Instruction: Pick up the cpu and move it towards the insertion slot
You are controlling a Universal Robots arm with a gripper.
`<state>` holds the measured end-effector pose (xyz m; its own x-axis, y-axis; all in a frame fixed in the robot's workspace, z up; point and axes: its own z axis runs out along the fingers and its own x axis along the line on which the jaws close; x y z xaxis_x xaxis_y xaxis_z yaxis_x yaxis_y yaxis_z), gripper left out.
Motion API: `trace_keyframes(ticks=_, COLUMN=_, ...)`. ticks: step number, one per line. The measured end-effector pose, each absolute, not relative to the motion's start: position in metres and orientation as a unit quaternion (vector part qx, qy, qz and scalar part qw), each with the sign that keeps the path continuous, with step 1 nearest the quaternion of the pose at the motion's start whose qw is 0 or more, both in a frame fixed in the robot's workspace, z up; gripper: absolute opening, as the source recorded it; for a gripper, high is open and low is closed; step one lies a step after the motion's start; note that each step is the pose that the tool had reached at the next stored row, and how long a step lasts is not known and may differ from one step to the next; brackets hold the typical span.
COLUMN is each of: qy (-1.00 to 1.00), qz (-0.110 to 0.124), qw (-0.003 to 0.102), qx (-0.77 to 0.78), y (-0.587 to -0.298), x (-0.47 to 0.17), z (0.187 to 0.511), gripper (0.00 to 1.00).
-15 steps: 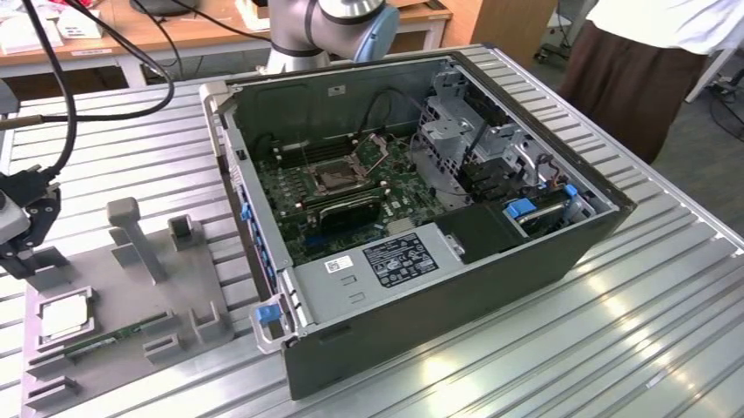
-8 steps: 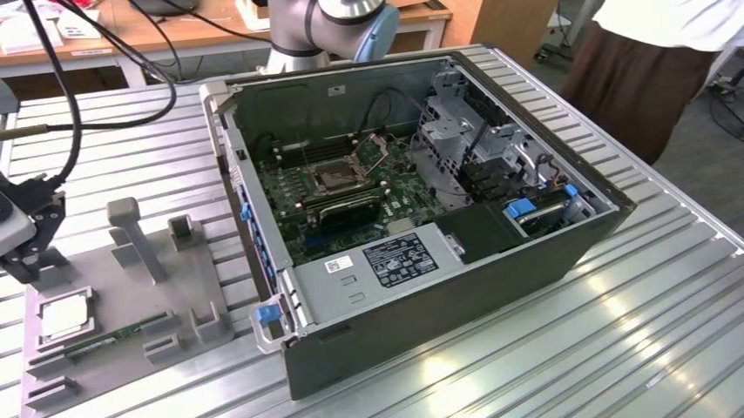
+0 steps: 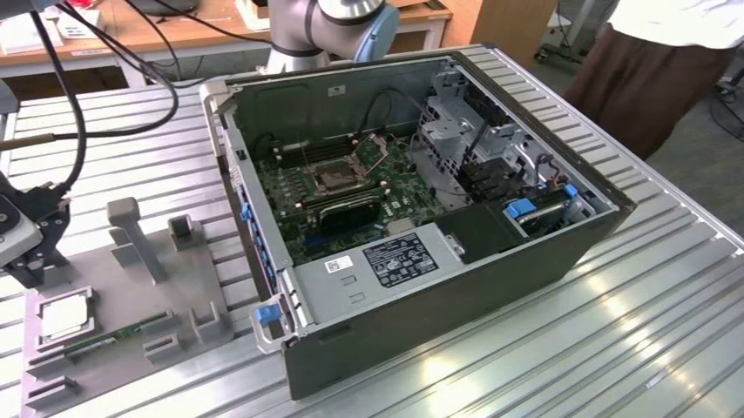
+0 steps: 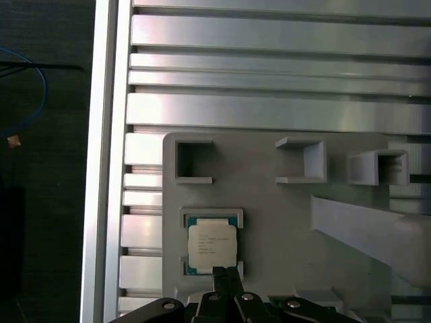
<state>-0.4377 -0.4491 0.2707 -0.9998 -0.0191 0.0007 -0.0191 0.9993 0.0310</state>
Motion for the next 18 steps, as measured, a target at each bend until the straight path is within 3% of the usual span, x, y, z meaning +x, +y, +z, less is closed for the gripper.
trace_keyframes(ticks=18, qy=-1.000, qz=-0.016, qw=0.000, qx=0.010, y=-0.454, x=-0.438, z=0.250, gripper=0.11)
